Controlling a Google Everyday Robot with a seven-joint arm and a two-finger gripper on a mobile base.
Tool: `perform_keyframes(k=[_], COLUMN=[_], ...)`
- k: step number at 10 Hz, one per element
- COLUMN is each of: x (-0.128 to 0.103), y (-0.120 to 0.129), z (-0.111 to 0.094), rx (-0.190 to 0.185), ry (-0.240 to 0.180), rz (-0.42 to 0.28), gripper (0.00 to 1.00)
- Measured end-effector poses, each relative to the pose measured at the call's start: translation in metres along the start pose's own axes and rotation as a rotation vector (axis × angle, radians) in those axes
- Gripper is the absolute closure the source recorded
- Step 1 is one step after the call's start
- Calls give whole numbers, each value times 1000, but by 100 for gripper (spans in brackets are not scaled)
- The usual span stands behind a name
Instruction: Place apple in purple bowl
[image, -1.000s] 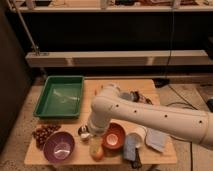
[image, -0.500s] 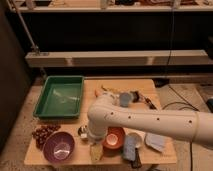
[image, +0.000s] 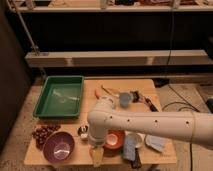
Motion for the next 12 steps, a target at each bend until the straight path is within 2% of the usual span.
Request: perform_keyframes(k=[4, 12], x=[-6, -5], y=[-1, -1], z=[8, 8], rx=[-28, -26], ry=[2, 4], rz=[-16, -19], gripper=[20, 20])
